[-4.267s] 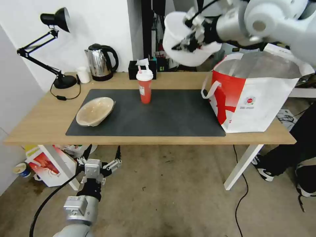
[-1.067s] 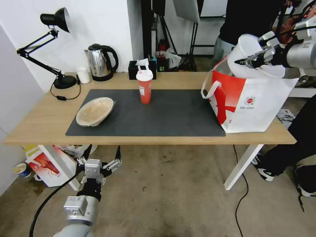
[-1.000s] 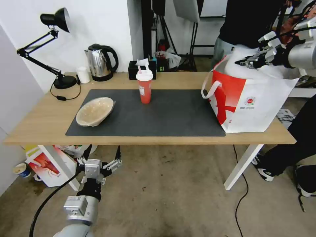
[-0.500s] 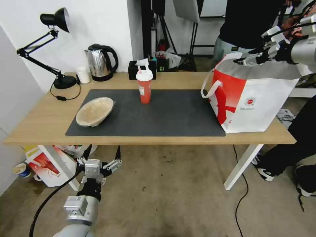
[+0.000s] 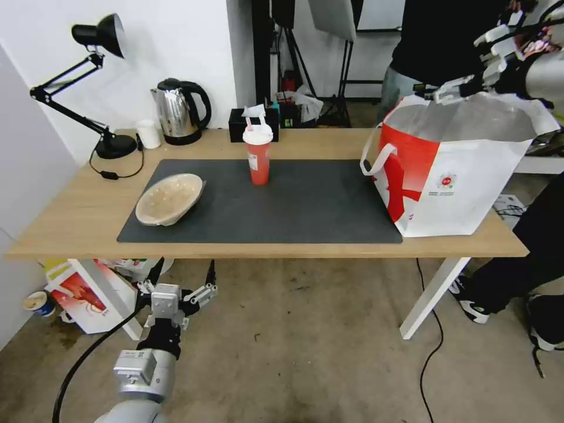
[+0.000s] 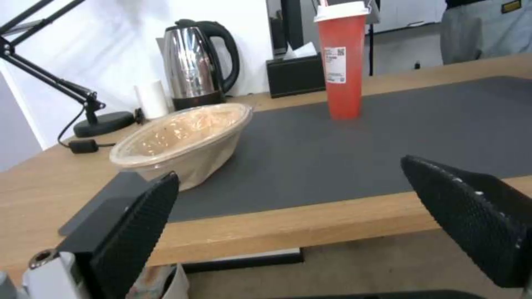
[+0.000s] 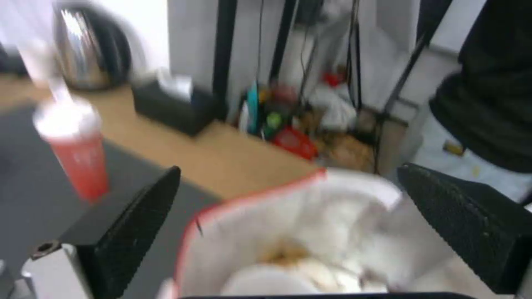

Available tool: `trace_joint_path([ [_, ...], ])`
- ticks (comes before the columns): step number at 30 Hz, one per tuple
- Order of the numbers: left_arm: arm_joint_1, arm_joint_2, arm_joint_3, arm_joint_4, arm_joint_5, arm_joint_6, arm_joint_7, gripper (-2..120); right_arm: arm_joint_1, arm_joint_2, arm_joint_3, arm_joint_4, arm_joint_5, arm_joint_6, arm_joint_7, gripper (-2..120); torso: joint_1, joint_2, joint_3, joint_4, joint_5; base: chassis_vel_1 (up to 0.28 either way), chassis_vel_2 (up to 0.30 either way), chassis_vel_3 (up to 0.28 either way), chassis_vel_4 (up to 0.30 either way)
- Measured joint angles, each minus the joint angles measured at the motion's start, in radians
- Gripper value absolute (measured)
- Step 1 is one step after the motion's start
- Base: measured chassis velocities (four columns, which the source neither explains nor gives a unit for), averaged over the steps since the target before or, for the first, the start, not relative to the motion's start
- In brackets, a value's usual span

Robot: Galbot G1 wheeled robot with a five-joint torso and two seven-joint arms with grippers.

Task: Pick up the trash from the table and place it into the takeout bag.

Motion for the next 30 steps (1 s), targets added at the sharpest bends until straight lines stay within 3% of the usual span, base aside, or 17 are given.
trace_joint_path([
  [6,0.0,0.0,0.0,0.0,0.0,0.0,0.0,100,-0.074,0.0,0.123,0.029,0.061,0.007,0.056,100,0.0,0.0,0.0,-0.0001,0.0002,0.0,0.0,0.0,0.0],
  [11,0.0,0.0,0.0,0.0,0.0,0.0,0.0,100,-0.166,0.0,0.243,0.069,0.126,0.072,0.115,100,0.0,0.0,0.0,-0.0003,-0.0006,0.0,0.0,0.0,0.0],
  [15,0.0,0.0,0.0,0.0,0.0,0.0,0.0,100,-0.331,-0.006,0.365,0.143,0.156,0.264,0.15,100,0.0,0.0,0.0,0.0,0.0002,0.0,0.0,0.0,0.0],
  [16,0.0,0.0,0.0,0.0,0.0,0.0,0.0,100,-0.331,-0.006,0.365,0.143,0.156,0.264,0.15,100,0.0,0.0,0.0,0.0,0.0002,0.0,0.0,0.0,0.0],
  [18,0.0,0.0,0.0,0.0,0.0,0.0,0.0,100,-0.41,-0.012,0.407,0.179,0.109,0.426,0.18,100,0.0,0.0,0.0,0.0,-0.0001,0.0,0.0,0.0,0.0],
  [20,0.0,0.0,0.0,0.0,0.0,0.0,0.0,100,-0.443,-0.011,0.43,0.195,0.097,0.465,0.204,100,0.0,0.0,0.0,-0.0001,0.0,0.0,0.0,0.0,0.0],
  [23,0.0,0.0,0.0,0.0,0.0,0.0,0.0,100,-0.608,-0.007,0.508,0.302,0.021,0.645,0.358,100,0.0,0.0,0.0,0.0,-0.0001,0.0,0.0,0.0,0.0],
  [27,0.0,0.0,0.0,0.0,0.0,0.0,0.0,100,-0.712,0.01,0.569,0.373,-0.045,0.715,0.427,100,0.0,0.0,0.0,0.0,-0.0001,0.0,0.0,0.0,0.0],
  [30,0.0,0.0,0.0,0.0,0.0,0.0,0.0,100,-0.91,0.101,0.665,0.514,-0.2,0.81,0.619,100,0.0,0.0,0.0,0.0003,-0.0001,0.0,0.0,0.0,0.0],
])
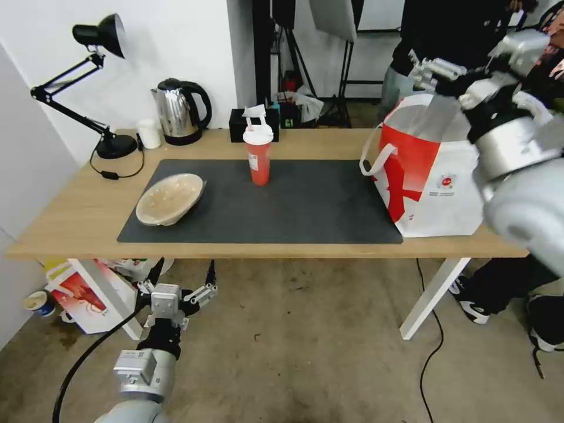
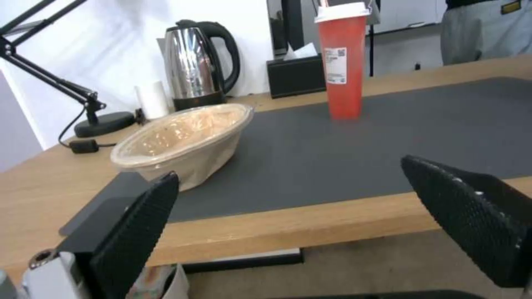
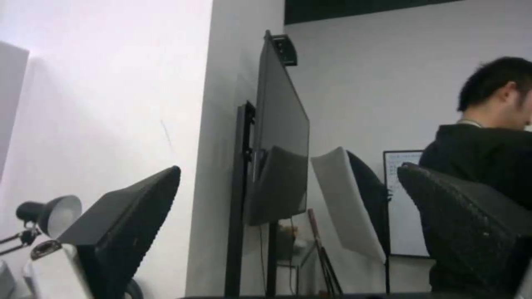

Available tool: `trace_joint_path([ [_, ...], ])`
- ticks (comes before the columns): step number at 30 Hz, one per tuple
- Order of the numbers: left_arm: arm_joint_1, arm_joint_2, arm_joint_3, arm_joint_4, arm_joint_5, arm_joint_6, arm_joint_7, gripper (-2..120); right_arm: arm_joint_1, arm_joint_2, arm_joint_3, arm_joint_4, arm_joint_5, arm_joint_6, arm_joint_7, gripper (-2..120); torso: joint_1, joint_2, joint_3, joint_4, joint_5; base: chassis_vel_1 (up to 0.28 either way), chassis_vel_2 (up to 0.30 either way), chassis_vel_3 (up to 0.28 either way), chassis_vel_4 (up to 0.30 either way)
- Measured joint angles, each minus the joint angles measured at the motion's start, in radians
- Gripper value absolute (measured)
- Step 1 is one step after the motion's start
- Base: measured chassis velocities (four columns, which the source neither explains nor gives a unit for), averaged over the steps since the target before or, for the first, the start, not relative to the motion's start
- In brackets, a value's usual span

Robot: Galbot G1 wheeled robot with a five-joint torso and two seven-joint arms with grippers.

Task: Pick up the trash from the table and place it into the takeout bag.

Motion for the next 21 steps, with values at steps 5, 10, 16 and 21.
trace_joint_path([
  [5,0.0,0.0,0.0,0.0,0.0,0.0,0.0,100,-0.232,0.086,0.086,0.072,-0.177,0.064,0.073,100,0.0,0.0,0.0,-0.0005,0.0005,0.0,0.0,0.0,0.0],
  [10,0.0,0.0,0.0,0.0,0.0,0.0,0.0,100,-0.367,0.185,0.159,0.152,-0.347,0.083,0.106,100,0.0,0.0,0.0,-0.0003,0.0002,0.0,0.0,0.0,0.0],
  [16,0.0,0.0,0.0,0.0,0.0,0.0,0.0,100,-0.606,0.356,0.24,0.234,-0.541,0.118,0.103,100,0.0,0.0,0.0,-0.0005,0.0002,0.0,0.0,0.0,0.0],
  [21,0.0,0.0,0.0,0.0,0.0,0.0,0.0,100,-0.733,0.429,0.245,0.266,-0.624,0.146,0.083,100,0.0,0.0,0.0,-0.0004,-0.0001,0.0,0.0,0.0,0.0],
])
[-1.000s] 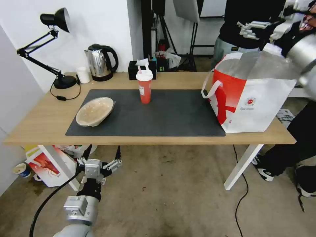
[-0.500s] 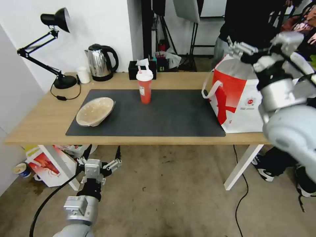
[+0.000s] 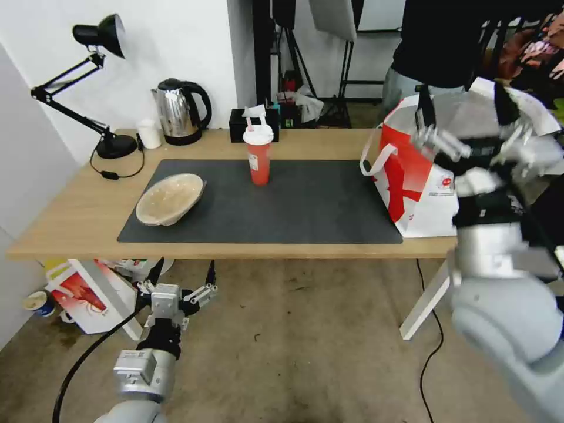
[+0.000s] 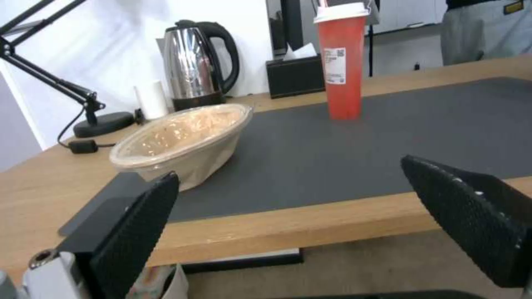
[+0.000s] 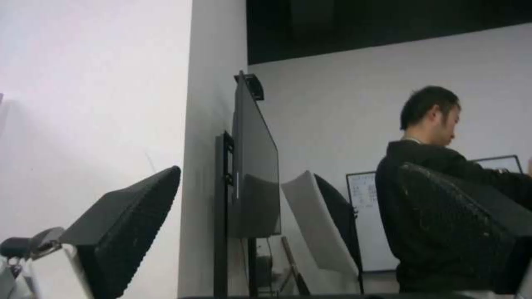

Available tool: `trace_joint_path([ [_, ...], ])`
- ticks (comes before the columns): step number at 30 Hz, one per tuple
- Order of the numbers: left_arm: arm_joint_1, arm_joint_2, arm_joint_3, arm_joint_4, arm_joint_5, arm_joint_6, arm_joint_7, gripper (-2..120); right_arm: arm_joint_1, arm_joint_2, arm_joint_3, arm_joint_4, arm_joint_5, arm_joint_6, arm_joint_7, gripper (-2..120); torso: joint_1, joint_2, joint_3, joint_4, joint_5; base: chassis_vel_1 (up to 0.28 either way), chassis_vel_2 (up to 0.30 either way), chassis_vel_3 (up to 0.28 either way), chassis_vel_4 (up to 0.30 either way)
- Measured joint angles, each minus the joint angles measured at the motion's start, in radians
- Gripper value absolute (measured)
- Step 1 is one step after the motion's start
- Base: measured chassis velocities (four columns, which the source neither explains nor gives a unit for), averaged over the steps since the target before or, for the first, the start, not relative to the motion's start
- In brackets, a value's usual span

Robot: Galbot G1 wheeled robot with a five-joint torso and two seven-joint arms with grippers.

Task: Pick up the trash from the table and place it into the takeout bag.

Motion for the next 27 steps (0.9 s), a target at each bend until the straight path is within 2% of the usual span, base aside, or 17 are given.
trace_joint_path([
  [3,0.0,0.0,0.0,0.0,0.0,0.0,0.0,100,-0.087,0.059,-0.03,0.017,-0.069,0.018,-0.015,100,0.0,0.0,0.0,0.0,0.0001,0.0,0.0,0.0,0.0],
  [9,0.0,0.0,0.0,0.0,0.0,0.0,0.0,100,-0.171,0.111,-0.07,0.027,-0.14,0.039,-0.019,100,0.0,0.0,0.0,0.0002,0.0,0.0,0.0,0.0,0.0],
  [13,0.0,0.0,0.0,0.0,0.0,0.0,0.0,100,-0.314,0.163,-0.111,0.053,-0.272,0.062,0.022,100,0.0,0.0,0.0,0.0001,0.0001,0.0,0.0,0.0,0.0],
  [18,0.0,0.0,0.0,0.0,0.0,0.0,0.0,100,-0.357,0.169,-0.122,0.056,-0.302,0.052,0.06,100,0.0,0.0,0.0,0.0001,0.0002,0.0,0.0,0.0,0.0],
  [27,0.0,0.0,0.0,0.0,0.0,0.0,0.0,100,-0.409,0.152,-0.151,0.002,-0.327,0.005,0.192,100,0.0,0.0,0.0,0.0001,0.0002,0.0,0.0,0.0,0.0],
])
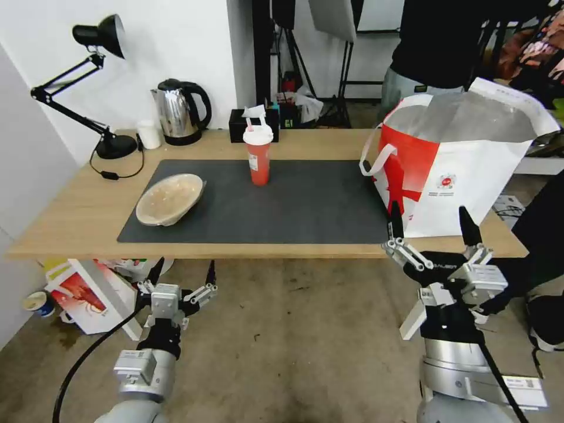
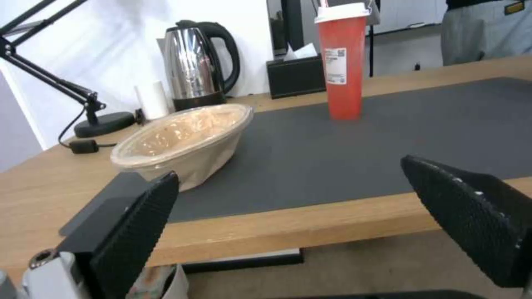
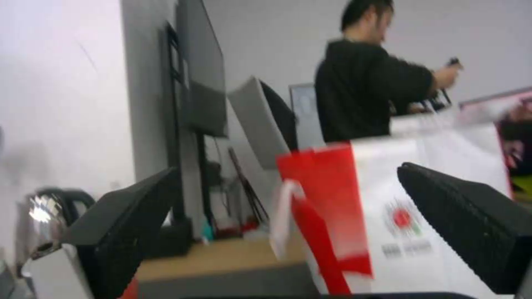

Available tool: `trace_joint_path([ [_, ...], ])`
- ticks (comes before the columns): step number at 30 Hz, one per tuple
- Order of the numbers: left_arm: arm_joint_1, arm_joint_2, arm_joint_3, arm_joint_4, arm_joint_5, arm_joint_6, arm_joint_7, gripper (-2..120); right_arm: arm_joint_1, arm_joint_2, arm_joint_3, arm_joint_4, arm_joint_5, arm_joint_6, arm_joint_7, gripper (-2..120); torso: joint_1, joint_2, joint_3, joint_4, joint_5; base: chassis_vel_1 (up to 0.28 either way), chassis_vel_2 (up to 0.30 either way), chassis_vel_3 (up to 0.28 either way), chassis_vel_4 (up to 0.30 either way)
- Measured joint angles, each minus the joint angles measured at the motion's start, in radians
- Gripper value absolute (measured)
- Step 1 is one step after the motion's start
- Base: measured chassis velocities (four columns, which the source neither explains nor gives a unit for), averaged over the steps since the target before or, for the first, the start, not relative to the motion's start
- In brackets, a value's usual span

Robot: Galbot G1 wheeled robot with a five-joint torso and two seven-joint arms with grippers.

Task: Pick up the trash from the table and place it into the takeout bag.

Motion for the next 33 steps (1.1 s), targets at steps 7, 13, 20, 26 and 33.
trace_joint_path([
  [7,0.0,0.0,0.0,0.0,0.0,0.0,0.0,100,-0.006,-0.002,-0.037,-0.058,0.002,-0.029,0.051,100,0.0,0.0,0.0,0.0,0.0,0.0,0.0,0.0,0.0],
  [13,0.0,0.0,0.0,0.0,0.0,0.0,0.0,100,0.008,-0.009,-0.047,-0.092,0.022,-0.05,0.061,100,0.0,0.0,0.0,0.0,0.0,0.0,0.0,0.0,0.0],
  [20,0.0,0.0,0.0,0.0,0.0,0.0,0.0,100,0.009,-0.015,-0.052,-0.111,0.028,-0.051,0.053,100,0.0,0.0,0.0,0.0,0.0,0.0,0.0,0.0,0.0],
  [26,0.0,0.0,0.0,0.0,0.0,0.0,0.0,100,-0.01,-0.02,-0.056,-0.114,0.019,-0.048,0.047,100,0.0,0.0,0.0,0.0,0.0,0.0,0.0,0.0,0.0],
  [33,0.0,0.0,0.0,0.0,0.0,0.0,0.0,100,-0.043,-0.03,-0.058,-0.107,-0.003,-0.038,0.043,100,0.0,0.0,0.0,-0.0001,0.0,0.0,0.0,0.0,0.0],
])
